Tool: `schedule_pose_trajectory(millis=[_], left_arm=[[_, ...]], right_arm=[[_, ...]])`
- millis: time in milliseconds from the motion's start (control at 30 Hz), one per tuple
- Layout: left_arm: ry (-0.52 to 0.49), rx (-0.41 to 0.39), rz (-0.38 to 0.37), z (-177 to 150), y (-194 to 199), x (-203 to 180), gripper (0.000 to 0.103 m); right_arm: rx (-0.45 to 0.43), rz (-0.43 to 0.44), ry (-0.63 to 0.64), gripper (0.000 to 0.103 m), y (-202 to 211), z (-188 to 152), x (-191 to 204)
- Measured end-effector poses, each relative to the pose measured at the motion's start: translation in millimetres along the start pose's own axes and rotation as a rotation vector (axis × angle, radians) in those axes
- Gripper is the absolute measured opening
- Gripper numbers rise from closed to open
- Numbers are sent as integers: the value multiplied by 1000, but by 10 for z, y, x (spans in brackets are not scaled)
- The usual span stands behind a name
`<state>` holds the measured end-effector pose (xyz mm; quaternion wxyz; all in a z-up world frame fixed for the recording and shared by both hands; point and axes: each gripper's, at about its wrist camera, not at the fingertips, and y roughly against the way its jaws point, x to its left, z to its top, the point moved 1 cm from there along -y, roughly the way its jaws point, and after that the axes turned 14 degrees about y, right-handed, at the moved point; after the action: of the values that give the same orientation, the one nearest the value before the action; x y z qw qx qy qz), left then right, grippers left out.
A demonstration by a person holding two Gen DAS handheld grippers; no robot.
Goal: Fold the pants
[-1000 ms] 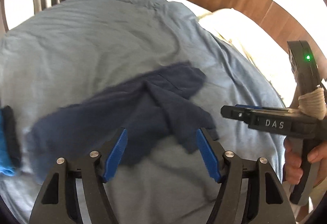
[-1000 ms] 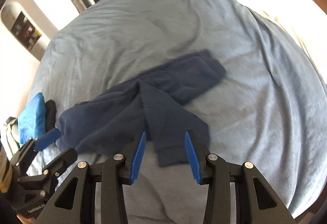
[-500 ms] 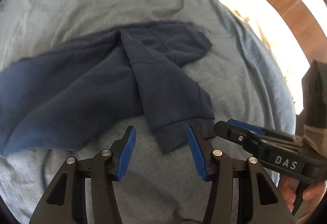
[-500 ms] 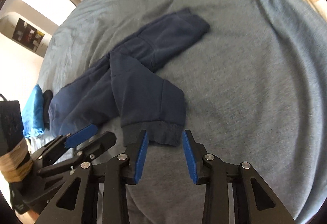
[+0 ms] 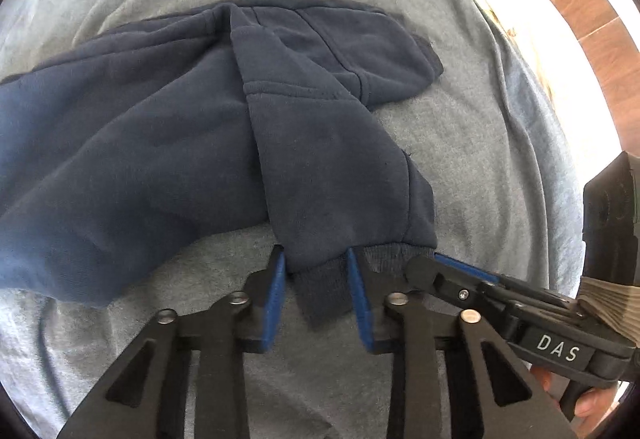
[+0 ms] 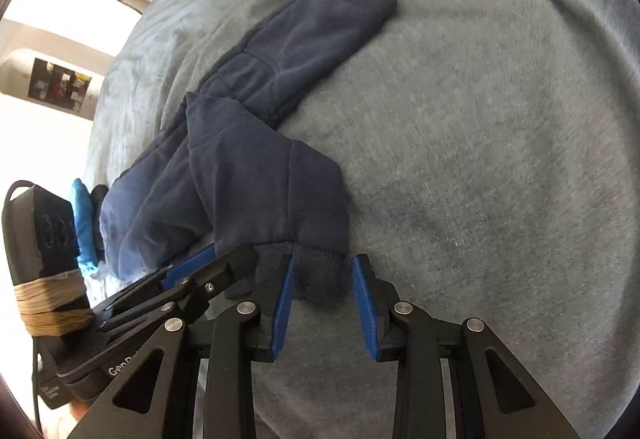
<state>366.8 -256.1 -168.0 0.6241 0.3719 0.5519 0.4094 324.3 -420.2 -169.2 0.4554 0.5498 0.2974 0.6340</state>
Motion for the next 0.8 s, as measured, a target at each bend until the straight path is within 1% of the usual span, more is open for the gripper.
schedule_pose_trajectory(millis=[33, 67, 133, 200, 367, 467, 533, 633, 800], left_arm=[[-6, -7, 1, 14, 19, -27, 20], [-13, -18, -1, 28, 59, -55, 16], [-20, -30, -16, 68, 138, -118, 14], [-24, -68, -44, 119, 288, -209, 14], [-69, -185, -97, 341, 635, -501, 13], [-106, -231, -113, 542, 684, -655, 13], [-131, -250, -109, 671, 656, -735, 13], [-146, -264, -106, 875, 603, -804, 13], [-140, -250, -110, 1225, 400, -906, 13]], right_arm=[[4, 12, -5, 22, -15, -5, -8], [5, 28, -7, 19, -15, -10, -21], [4, 41, -6, 12, -9, 0, -30], [-23, 52, -8, 10, 71, 24, -8], [-139, 69, -31, 9, 419, 194, 2], [-205, 82, -50, 9, 581, 365, -34], [-239, 78, -58, 9, 632, 509, -88], [-267, 69, -65, 9, 628, 725, -166], [-287, 49, -81, 9, 533, 1010, -308]])
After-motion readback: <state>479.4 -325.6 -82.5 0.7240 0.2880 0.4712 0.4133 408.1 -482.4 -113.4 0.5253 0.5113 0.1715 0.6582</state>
